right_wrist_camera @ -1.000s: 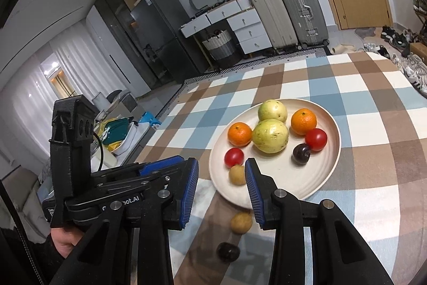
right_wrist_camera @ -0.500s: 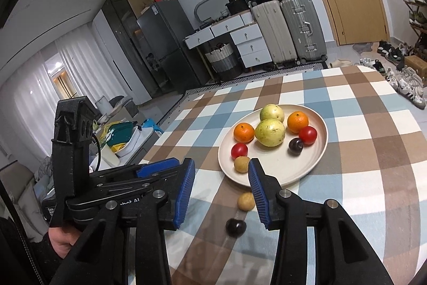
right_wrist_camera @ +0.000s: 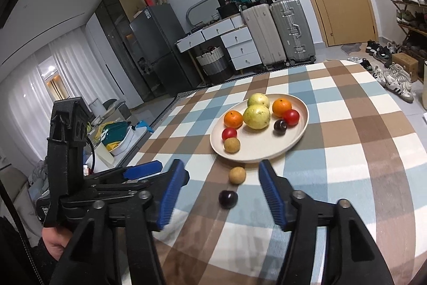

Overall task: Organize fruits
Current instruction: 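Withdraw both tools toward the remaining tan fruit and dark plum, then lower the left tool around the dark plum and close it, then lower the right tool onto the tan round fruit and close it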

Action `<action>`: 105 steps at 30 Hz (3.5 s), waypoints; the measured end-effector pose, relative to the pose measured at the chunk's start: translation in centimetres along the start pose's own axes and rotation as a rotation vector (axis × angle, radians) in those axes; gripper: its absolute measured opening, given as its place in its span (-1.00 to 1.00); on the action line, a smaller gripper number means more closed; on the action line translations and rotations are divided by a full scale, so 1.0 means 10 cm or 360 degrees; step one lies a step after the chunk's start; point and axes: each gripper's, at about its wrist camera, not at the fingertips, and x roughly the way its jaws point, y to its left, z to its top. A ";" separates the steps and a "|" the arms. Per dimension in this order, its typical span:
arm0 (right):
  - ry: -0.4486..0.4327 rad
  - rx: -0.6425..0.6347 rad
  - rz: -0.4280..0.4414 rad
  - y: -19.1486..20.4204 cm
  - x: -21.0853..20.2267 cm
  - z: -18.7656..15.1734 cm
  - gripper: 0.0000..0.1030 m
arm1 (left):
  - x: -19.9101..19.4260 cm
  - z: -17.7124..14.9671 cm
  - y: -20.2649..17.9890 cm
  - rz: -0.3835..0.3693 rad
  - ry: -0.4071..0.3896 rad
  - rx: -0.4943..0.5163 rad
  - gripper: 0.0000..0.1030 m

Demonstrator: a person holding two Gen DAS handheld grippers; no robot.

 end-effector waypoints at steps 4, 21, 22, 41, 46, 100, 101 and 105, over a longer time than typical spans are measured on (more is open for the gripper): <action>-0.0006 -0.0007 -0.0009 -0.01 -0.06 -0.09 0.35 | 0.09 -0.08 -0.04 0.0009 0.0043 0.0022 0.58; 0.0022 0.0054 -0.0064 -0.19 -0.12 -0.28 0.69 | 0.56 -0.20 -0.14 0.0024 0.0195 0.0060 0.62; 0.0027 0.0046 -0.0063 -0.19 -0.11 -0.29 0.69 | 0.58 -0.20 -0.15 0.0023 0.0201 0.0063 0.62; 0.0032 0.0058 -0.0129 -0.32 -0.15 -0.36 0.69 | 0.77 -0.17 -0.34 -0.0185 0.0224 0.0176 -0.59; 0.0012 0.0070 -0.0134 -0.33 -0.18 -0.35 0.69 | 0.73 -0.16 -0.26 -0.0268 0.0223 0.0138 -0.68; 0.0217 0.0117 -0.0065 -0.33 0.32 -0.26 0.69 | 0.25 -0.04 0.23 -0.0364 0.0082 0.0001 -0.65; 0.0237 0.0120 -0.0060 -0.33 0.38 -0.25 0.69 | 0.21 -0.05 0.29 -0.0357 0.0068 -0.0010 -0.65; 0.0296 0.0107 -0.0046 -0.27 0.58 -0.20 0.68 | 0.12 -0.06 0.49 -0.0369 0.0041 -0.0088 -0.65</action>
